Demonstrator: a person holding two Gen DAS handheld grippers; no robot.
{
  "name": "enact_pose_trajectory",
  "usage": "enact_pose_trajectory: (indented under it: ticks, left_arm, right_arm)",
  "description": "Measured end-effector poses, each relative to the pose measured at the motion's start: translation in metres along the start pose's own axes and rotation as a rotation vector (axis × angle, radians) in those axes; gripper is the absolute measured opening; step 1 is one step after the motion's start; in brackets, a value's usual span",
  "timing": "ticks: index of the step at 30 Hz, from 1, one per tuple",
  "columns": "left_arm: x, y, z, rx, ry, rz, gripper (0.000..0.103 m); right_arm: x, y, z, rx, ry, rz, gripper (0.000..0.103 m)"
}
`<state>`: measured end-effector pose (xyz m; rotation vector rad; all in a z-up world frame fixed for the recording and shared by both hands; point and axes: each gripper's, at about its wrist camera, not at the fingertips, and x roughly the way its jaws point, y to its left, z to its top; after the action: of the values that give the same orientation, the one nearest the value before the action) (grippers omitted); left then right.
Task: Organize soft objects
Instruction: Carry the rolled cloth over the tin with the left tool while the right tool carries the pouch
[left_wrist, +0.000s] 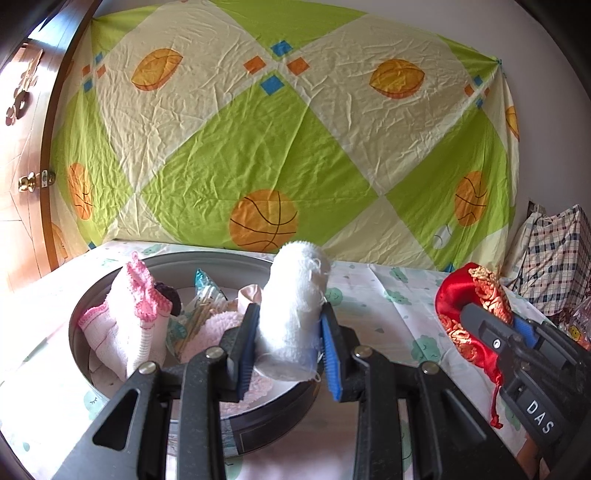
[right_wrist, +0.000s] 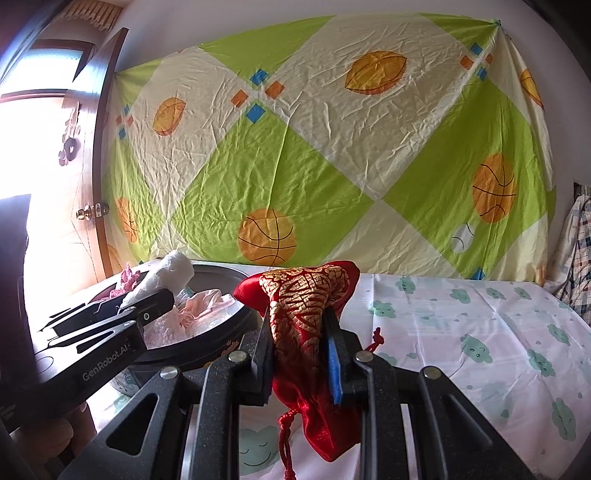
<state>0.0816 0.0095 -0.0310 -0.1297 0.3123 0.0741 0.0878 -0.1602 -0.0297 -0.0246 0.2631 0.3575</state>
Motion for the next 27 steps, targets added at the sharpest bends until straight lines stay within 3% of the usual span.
enact_pose_trajectory:
  ticks: [27]
  left_arm:
    - [-0.007, 0.040, 0.002, -0.025, -0.018, 0.060, 0.030]
  right_arm:
    - [0.015, 0.037, 0.001, -0.034, 0.011, 0.059, 0.025]
